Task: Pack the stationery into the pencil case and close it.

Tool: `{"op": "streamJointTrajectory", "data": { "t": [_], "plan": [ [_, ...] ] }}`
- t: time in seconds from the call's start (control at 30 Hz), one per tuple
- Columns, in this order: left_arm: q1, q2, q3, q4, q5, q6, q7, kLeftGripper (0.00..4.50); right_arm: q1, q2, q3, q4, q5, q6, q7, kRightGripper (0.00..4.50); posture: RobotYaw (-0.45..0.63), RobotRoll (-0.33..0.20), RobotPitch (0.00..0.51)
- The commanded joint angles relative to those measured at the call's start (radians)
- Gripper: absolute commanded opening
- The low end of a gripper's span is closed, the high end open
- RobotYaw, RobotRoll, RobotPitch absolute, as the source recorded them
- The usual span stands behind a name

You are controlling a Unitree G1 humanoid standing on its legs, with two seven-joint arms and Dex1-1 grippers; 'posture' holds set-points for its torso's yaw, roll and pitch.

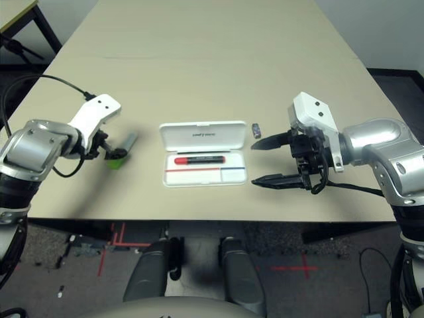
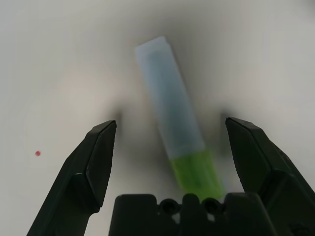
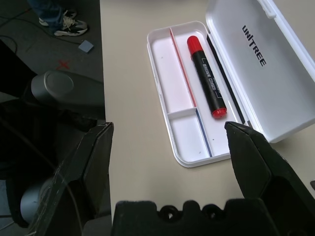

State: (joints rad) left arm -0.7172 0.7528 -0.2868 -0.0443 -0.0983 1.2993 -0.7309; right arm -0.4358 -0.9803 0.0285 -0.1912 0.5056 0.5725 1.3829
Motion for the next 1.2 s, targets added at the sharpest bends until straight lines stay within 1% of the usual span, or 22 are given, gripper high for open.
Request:
{"op": "streamJointTrajectory", "data": {
  "t": [0.03,0.23,0.37,0.47,0.5,0.53,0.63,0.7,0.73,0.87,0.93,1.07,1.2],
  "plan": [
    [0.003,-0.029,0.013,0.074,-0.007,-0.008,0.034,4.5,0.011,0.004,0.014,-0.001,-0.01,-0.011,-0.004,4.48,0.05,0.0,0.156],
    [0.02,-0.055,0.022,0.137,-0.003,-0.035,0.058,4.5,0.011,0.008,0.018,-0.009,-0.013,-0.009,-0.009,4.48,0.04,0.0,0.159],
    [0.035,-0.06,0.022,0.149,-0.006,-0.04,0.056,4.5,0.013,0.012,0.021,-0.009,-0.018,-0.015,-0.013,4.48,0.04,0.0,0.16],
    [0.038,-0.056,0.019,0.138,-0.012,-0.043,0.048,3.9,0.012,0.014,0.024,-0.004,-0.024,-0.021,-0.015,4.5,0.04,0.0,0.161],
    [0.04,-0.049,0.013,0.131,-0.014,-0.049,0.041,3.59,0.01,0.016,0.025,-0.003,-0.026,-0.023,-0.015,4.5,0.04,0.0,0.161],
    [0.042,-0.04,0.004,0.124,-0.015,-0.062,0.033,3.15,0.009,0.018,0.027,-0.002,-0.029,-0.024,-0.015,4.5,0.04,0.0,0.161],
    [0.054,-0.009,-0.012,0.098,-0.013,-0.105,0.004,2.08,0.001,0.023,0.035,0.005,-0.037,-0.031,-0.014,4.5,0.04,0.0,0.162],
    [0.06,0.015,-0.017,0.081,-0.013,-0.132,-0.014,1.22,-0.005,0.026,0.041,0.009,-0.041,-0.035,-0.014,4.5,0.04,0.0,0.162],
    [0.064,0.028,-0.019,0.072,-0.014,-0.149,-0.026,1.08,-0.008,0.027,0.044,0.012,-0.044,-0.037,-0.013,4.5,0.04,0.0,0.162],
    [0.084,0.094,-0.019,0.022,-0.024,-0.229,-0.09,1.08,-0.017,0.031,0.054,0.022,-0.052,-0.044,-0.009,4.5,0.04,0.0,0.162],
    [0.098,0.126,-0.012,-0.002,-0.028,-0.268,-0.121,1.08,-0.019,0.032,0.057,0.026,-0.054,-0.049,-0.007,4.5,0.06,0.0,0.16],
    [0.144,0.2,0.019,-0.076,-0.056,-0.385,-0.219,1.08,-0.034,0.039,0.068,0.049,-0.069,-0.065,0.0,4.5,0.07,0.0,0.157],
    [0.178,0.256,0.036,-0.151,-0.096,-0.449,-0.319,1.08,-0.045,0.047,0.074,0.068,-0.083,-0.079,0.008,4.5,0.07,0.0,0.154]
  ]
}}
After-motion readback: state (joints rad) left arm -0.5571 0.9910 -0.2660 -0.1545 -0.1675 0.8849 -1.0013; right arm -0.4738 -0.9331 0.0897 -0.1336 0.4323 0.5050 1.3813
